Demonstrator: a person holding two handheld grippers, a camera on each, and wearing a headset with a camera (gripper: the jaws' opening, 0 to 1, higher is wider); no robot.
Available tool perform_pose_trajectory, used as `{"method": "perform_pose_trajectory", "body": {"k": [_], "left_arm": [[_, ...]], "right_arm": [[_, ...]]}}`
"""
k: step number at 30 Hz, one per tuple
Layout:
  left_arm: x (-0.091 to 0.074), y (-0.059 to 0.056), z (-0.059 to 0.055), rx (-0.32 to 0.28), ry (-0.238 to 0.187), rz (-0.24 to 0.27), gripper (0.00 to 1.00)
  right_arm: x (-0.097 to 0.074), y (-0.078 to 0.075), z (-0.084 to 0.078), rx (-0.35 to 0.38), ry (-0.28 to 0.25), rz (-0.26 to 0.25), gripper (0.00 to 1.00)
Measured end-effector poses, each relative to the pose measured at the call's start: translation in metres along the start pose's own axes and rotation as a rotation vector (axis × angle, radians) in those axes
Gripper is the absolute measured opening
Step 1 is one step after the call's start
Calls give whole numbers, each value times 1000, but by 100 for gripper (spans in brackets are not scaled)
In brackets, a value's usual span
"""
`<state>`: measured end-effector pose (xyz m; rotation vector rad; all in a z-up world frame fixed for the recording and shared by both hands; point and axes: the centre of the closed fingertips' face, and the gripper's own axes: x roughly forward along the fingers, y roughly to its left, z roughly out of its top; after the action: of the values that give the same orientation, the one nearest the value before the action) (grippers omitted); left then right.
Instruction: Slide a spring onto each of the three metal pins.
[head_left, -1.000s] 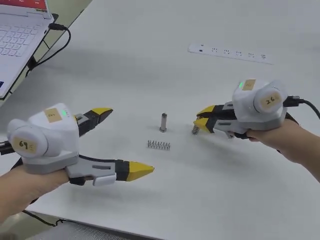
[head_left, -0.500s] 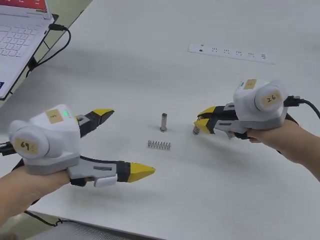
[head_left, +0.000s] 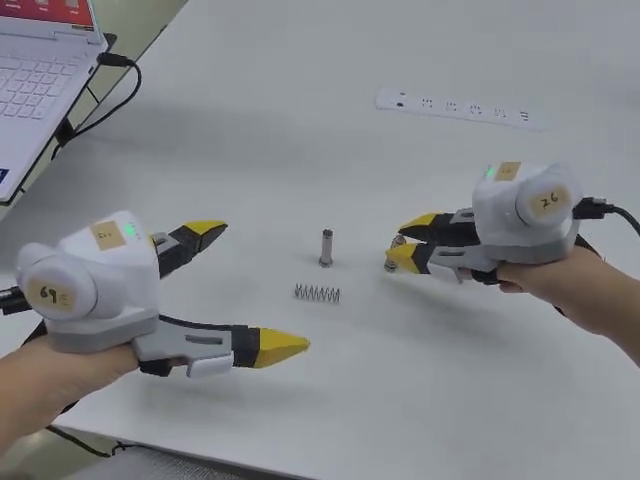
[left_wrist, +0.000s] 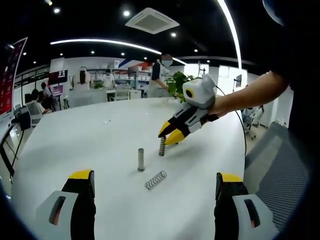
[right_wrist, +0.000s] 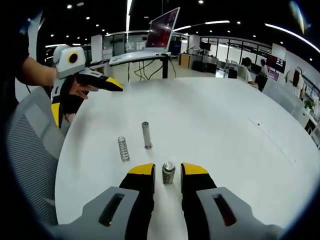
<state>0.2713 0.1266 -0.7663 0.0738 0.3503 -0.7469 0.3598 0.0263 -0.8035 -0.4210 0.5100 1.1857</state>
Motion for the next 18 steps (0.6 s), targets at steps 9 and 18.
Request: {"method": "perform_pose_trajectory", "body": {"k": [9,18], "left_arm": [[-1,0,2,3,3,-2,98],[1,-1,4,9,6,-9,98]], "right_arm": [[-3,-4,1,2,-4,-8,19],[-8,-3,6,2,-35,-6,23]]}}
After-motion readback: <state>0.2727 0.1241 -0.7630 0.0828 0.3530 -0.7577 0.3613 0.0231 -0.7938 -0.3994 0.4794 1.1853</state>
